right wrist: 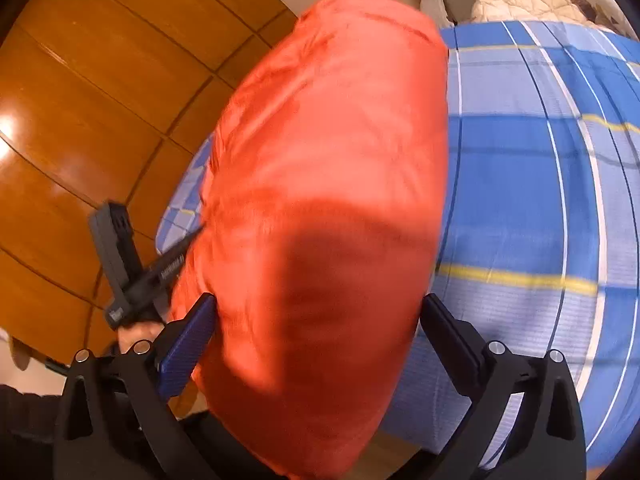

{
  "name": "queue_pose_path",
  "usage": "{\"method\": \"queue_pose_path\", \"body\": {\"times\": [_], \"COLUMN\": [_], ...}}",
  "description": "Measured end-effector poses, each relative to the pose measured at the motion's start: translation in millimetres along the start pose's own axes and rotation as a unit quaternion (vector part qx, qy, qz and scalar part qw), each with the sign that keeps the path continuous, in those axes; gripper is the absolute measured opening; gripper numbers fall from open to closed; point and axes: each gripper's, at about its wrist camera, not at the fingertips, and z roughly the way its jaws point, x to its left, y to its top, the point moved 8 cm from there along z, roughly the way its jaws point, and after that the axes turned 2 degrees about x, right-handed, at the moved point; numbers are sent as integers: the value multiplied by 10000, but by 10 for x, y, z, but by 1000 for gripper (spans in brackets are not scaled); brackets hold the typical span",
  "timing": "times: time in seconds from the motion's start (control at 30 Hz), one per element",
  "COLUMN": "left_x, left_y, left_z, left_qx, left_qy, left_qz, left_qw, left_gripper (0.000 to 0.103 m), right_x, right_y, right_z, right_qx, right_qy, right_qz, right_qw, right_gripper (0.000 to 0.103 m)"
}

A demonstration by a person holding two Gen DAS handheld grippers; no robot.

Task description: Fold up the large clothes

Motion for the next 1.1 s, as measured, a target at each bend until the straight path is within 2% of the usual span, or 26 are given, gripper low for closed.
{"method": "queue_pose_path", "body": {"times": [0.17,0.37,0.5,0.6,0.7,0.83,0.97,1.0,1.1], "left_x": [28,135,184,190,186,170,238,245,167], "left_y": [11,8,1,12,23,42,59,63,102], "left_z": [22,57,100,130,148,138,171,176,222], "left_qx": [11,49,33,58,78,82,135,136,137], "left_qy": [-115,-434,-753,-932,-955,-811,-1006,-1105,-1211], "left_qz": [-60,-322,-533,-598,-548,-417,-796,-951,-931], "left_qw": [9999,9985,9957,9938,9939,9958,9916,9892,9882], "left_gripper": [22,23,24,24,25,26,28,28,28], "right_x": [-153,-261,-333,-416,-452,-514,-458,-435,-379], "right_y": [332,517,497,505,422,388,394,394,473], "right_z": [123,414,510,461,474,583,579,572,426], "right_qx": [-18,314,547,612,570,540,393,363,235], "right_qy": [371,1087,1464,1527,1683,2043,1963,1894,1722], "right_qz": [278,420,452,454,517,641,520,431,124], "right_qw": [9989,9927,9867,9853,9827,9753,9784,9803,9847], "right_gripper": [100,100,100,100,100,100,100,94,74]}}
